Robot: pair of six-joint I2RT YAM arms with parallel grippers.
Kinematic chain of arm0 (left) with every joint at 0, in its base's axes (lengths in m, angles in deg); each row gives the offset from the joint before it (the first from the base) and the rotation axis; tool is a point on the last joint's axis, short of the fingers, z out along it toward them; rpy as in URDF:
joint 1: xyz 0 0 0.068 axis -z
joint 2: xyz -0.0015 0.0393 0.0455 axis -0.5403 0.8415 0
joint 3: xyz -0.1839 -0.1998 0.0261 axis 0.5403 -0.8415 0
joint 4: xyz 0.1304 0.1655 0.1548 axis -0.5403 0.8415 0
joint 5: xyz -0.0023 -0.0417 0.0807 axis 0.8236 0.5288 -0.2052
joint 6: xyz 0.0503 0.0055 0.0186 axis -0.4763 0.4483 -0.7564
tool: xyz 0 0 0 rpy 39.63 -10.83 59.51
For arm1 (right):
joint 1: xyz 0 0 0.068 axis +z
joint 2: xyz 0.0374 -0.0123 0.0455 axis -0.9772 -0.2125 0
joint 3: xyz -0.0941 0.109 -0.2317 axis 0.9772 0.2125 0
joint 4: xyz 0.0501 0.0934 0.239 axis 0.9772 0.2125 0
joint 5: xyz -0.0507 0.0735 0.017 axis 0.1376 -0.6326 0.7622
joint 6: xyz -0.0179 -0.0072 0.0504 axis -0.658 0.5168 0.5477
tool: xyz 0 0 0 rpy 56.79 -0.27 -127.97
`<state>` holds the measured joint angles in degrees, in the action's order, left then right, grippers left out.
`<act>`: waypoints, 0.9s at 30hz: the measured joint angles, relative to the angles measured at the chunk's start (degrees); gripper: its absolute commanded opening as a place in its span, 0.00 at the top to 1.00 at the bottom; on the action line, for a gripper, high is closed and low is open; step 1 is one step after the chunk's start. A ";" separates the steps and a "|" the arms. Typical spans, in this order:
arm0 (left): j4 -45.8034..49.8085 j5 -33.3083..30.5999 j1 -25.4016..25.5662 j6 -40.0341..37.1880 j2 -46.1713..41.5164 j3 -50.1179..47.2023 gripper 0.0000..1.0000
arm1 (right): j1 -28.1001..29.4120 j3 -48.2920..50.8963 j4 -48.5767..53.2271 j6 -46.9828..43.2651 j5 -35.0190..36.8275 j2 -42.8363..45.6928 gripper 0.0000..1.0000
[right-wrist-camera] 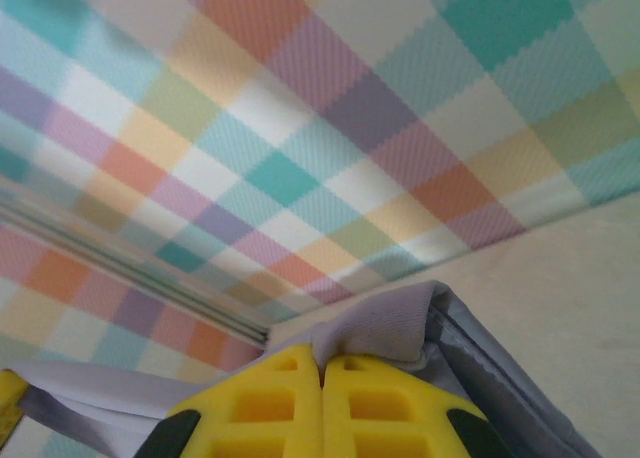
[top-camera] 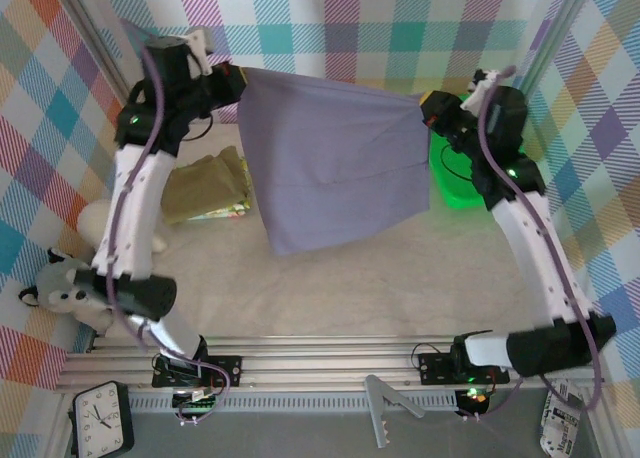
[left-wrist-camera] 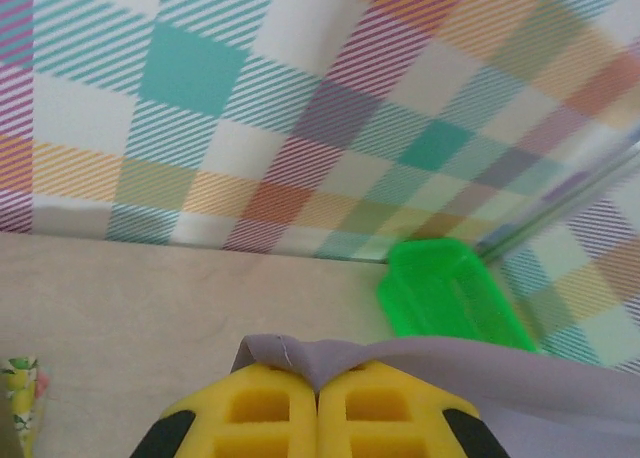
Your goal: Fold and stack the skirts
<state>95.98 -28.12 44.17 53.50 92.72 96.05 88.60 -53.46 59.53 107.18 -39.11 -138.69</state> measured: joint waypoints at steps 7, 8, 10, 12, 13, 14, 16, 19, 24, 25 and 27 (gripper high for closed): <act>3.78 -2.89 -2.58 -1.99 24.15 22.03 1.00 | -0.48 -11.98 0.59 -1.03 0.00 -19.19 1.00; 4.98 -2.21 -3.04 -2.25 26.99 27.06 1.00 | -0.59 -14.56 1.20 -1.27 -0.59 -21.07 1.00; 5.70 -0.70 -3.72 -3.13 29.53 32.94 1.00 | -0.76 -17.49 1.16 -1.84 -1.75 -22.67 1.00; 6.16 1.27 -4.15 -4.66 28.63 34.10 1.00 | -0.92 -18.60 1.03 -2.58 -3.21 -22.40 1.00; 5.97 1.95 -4.24 -5.38 27.52 33.48 1.00 | -0.98 -18.64 0.76 -2.95 -3.80 -21.99 1.00; 5.77 2.73 -4.28 -6.29 25.24 31.54 1.00 | -1.09 -18.45 0.66 -3.41 -4.63 -21.20 1.00; 5.20 3.76 -4.28 -7.69 20.61 26.21 1.00 | -1.29 -16.65 -0.24 -3.89 -5.70 -19.41 1.00; 0.15 5.35 -4.26 -10.25 9.09 7.06 1.00 | -1.51 -6.12 -3.69 -5.35 -8.00 -13.49 0.96; -12.70 4.68 -1.57 -10.51 -8.46 -34.34 0.99 | -1.53 20.02 -10.34 -7.37 -13.18 -4.26 0.81; -15.58 3.28 -0.28 -9.49 -11.23 -42.91 0.87 | -1.53 25.31 -10.88 -7.67 -14.10 -3.17 0.73; -19.26 0.22 3.32 -6.56 -15.63 -59.21 0.45 | -1.31 34.97 -11.30 -7.98 -15.93 -1.60 0.57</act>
<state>76.72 -27.90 47.49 46.94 77.09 36.84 87.29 -18.49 48.23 99.20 -55.05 -140.28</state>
